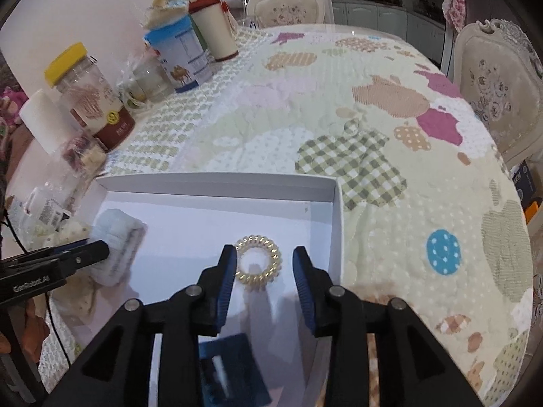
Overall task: Organize jewelry
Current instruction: 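Release the gold coil in the tray with the right tool while the left releases the blue tie, then move the right tool toward the brown wooden bead bracelet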
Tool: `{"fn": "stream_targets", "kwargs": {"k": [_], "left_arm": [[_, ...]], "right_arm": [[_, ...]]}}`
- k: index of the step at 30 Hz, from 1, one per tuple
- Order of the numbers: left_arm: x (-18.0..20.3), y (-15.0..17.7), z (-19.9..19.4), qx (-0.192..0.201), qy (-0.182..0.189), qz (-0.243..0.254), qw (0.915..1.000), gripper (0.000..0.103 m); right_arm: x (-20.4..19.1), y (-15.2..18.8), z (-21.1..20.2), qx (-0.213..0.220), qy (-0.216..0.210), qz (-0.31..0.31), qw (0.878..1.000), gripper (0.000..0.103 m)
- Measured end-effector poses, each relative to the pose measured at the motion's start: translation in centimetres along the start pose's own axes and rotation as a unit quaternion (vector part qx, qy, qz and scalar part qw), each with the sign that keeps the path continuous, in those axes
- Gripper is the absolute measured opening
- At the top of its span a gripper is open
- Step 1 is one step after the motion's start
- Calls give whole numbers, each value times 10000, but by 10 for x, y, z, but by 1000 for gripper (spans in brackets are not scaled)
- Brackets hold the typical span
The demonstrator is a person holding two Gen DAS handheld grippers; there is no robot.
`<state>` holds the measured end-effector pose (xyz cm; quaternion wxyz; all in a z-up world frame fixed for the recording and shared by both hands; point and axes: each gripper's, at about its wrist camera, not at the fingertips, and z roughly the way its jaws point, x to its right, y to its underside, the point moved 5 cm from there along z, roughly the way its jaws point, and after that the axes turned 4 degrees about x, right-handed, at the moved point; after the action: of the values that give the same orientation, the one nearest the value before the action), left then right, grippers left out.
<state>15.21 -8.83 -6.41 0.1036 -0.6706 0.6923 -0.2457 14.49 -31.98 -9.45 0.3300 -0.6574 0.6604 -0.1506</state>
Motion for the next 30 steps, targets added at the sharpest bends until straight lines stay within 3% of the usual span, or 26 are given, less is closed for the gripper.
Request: {"fn": "stream_targets", "kwargs": {"k": [9, 30], "left_arm": [[5, 21, -46, 348, -223, 233, 9989, 43], [21, 123, -122, 550, -498, 161, 9971, 43]], "right_arm": [[-22, 20, -53, 275, -119, -88, 9995, 44], [-47, 107, -153, 485, -26, -485, 9976, 53]]}}
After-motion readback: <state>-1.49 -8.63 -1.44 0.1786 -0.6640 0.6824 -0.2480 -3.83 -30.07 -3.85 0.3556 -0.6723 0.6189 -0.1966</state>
